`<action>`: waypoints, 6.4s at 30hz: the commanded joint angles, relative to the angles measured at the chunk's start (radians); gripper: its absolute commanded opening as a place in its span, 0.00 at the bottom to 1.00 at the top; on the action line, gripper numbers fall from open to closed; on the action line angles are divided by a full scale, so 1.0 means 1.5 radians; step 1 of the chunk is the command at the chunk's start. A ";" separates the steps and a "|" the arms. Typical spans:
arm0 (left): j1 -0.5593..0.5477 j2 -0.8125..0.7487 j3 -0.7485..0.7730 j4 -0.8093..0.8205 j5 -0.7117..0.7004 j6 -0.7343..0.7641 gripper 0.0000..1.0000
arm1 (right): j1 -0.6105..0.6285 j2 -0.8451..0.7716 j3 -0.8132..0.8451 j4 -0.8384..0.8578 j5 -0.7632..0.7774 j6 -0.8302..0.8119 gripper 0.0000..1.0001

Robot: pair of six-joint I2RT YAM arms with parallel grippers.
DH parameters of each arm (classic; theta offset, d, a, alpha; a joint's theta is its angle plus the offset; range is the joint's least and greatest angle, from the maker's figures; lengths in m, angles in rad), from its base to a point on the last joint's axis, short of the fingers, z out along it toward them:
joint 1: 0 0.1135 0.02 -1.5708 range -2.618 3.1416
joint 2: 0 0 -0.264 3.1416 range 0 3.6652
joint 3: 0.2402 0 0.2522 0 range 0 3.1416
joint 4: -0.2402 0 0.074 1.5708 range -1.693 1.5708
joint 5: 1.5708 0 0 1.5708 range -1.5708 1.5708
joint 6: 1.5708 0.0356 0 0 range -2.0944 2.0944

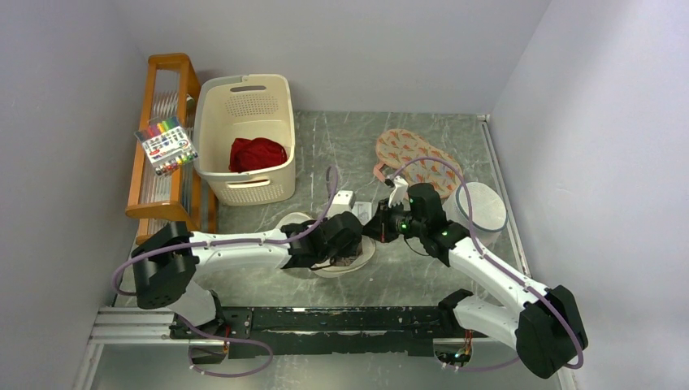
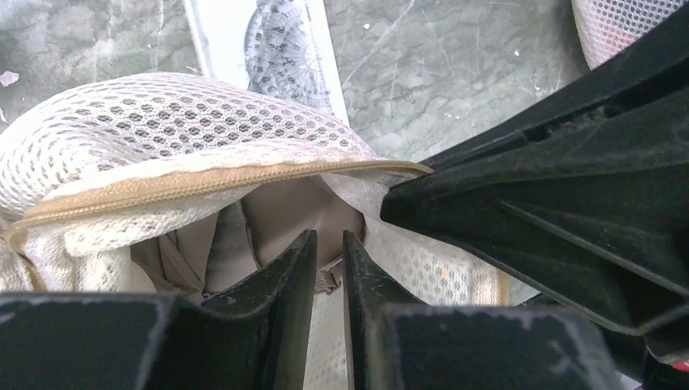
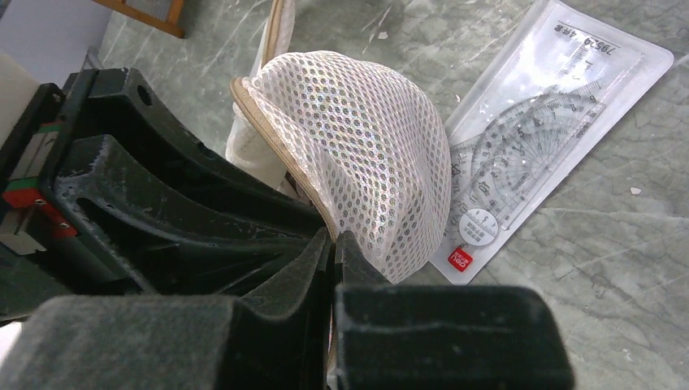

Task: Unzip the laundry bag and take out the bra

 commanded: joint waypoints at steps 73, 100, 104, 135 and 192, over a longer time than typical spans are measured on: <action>-0.001 0.044 0.031 0.094 -0.021 0.059 0.43 | 0.005 -0.019 -0.002 0.010 -0.004 -0.002 0.00; 0.016 0.123 0.016 0.127 -0.018 0.056 0.33 | 0.005 -0.021 -0.002 -0.001 -0.002 -0.005 0.00; 0.017 0.080 0.010 0.119 -0.019 0.068 0.17 | 0.005 -0.023 -0.008 0.001 0.000 -0.004 0.00; 0.019 -0.293 -0.112 0.133 0.124 0.225 0.07 | 0.004 -0.015 -0.011 -0.006 0.096 0.013 0.00; 0.332 -0.218 0.387 0.018 -0.028 0.603 0.07 | 0.003 -0.024 -0.008 0.002 0.063 0.032 0.00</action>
